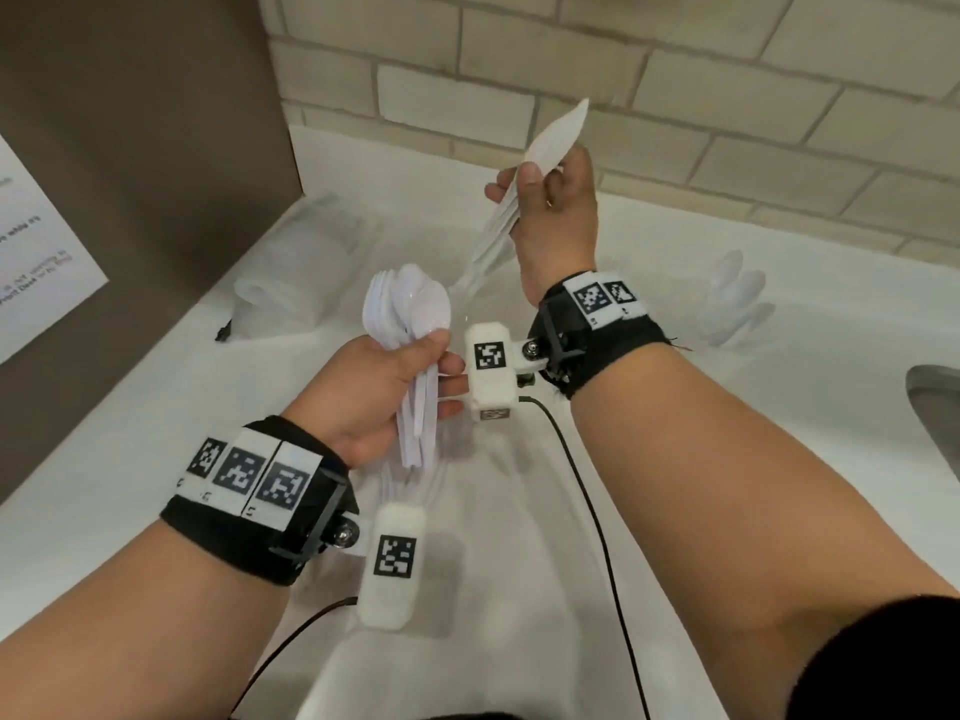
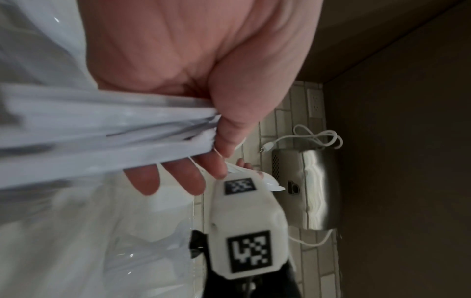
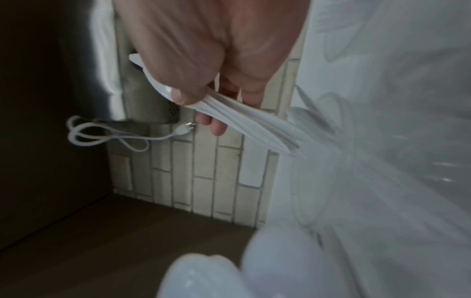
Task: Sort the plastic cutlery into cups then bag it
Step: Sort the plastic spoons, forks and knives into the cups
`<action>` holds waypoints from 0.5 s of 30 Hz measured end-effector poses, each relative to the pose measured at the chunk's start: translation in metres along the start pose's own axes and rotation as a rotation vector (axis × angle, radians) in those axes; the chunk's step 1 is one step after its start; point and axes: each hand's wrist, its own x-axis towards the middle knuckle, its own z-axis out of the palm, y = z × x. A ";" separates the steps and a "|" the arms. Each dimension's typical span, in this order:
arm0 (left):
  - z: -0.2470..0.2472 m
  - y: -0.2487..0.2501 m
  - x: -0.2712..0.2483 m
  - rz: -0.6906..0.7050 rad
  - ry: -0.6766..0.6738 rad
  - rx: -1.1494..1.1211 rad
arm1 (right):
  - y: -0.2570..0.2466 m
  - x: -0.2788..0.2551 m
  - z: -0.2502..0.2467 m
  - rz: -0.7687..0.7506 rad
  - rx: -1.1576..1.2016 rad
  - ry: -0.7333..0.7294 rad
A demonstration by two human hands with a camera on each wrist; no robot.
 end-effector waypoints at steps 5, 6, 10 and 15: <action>-0.003 0.000 0.008 -0.019 0.014 -0.003 | 0.032 0.007 -0.001 0.122 -0.167 -0.078; -0.003 0.000 0.010 -0.019 0.023 -0.001 | 0.032 0.008 -0.003 0.120 -0.234 -0.093; 0.005 0.003 0.014 -0.040 -0.043 -0.031 | 0.021 0.013 -0.016 0.106 -0.369 -0.155; 0.021 0.008 0.016 -0.041 -0.206 -0.075 | -0.010 -0.004 -0.034 -0.029 -0.434 -0.125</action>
